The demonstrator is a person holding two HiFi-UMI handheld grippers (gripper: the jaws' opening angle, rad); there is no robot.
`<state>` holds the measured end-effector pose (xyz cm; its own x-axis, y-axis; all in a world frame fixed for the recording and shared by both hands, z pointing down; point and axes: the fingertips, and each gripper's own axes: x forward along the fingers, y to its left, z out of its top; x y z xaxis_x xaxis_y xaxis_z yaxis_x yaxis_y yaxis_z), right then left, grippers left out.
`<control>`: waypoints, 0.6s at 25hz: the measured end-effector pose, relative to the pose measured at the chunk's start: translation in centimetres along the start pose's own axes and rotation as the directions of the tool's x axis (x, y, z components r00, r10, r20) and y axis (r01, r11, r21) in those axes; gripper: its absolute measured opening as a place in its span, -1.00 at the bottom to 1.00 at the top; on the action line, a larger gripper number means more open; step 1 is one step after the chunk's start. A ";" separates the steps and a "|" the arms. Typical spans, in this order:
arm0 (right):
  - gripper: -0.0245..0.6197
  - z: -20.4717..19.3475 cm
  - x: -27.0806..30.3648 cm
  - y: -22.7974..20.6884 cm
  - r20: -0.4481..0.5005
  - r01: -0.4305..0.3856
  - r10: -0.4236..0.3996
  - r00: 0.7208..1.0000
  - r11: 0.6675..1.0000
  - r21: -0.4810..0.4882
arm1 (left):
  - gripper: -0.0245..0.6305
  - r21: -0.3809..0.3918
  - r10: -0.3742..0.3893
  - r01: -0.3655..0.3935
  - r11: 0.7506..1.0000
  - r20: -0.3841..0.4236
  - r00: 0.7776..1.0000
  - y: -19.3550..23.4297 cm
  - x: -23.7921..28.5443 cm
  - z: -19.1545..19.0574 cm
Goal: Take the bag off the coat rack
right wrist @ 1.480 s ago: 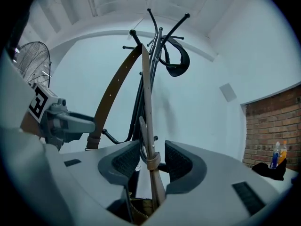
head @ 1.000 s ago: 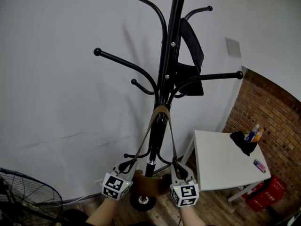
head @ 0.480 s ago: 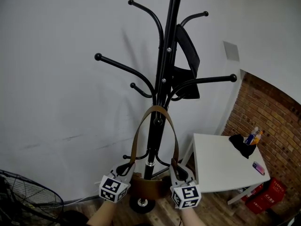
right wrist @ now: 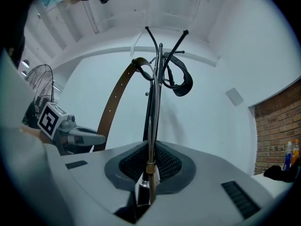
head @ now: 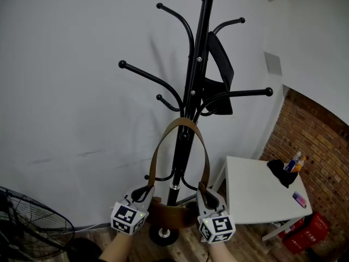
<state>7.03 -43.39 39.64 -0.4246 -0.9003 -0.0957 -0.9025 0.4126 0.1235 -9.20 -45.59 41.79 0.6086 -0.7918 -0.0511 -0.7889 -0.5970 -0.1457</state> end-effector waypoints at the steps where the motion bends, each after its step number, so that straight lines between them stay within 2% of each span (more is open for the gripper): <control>1: -0.80 0.3 -0.2 0.2 0.006 -0.005 0.005 1.000 1.000 -0.001 | -0.88 0.000 0.006 -0.006 1.000 0.003 1.000 -0.1 -0.3 0.2; 15: -0.80 1.8 -4.1 1.8 0.034 -0.067 0.066 0.997 0.998 0.013 | -0.87 0.004 0.061 -0.061 0.998 0.002 0.998 -3.1 -4.5 1.6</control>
<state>6.98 -38.74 38.43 -0.4858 -0.8656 -0.1212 -0.8729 0.4736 0.1169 -9.40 -39.96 40.87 0.5597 -0.8264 -0.0618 -0.8241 -0.5473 -0.1458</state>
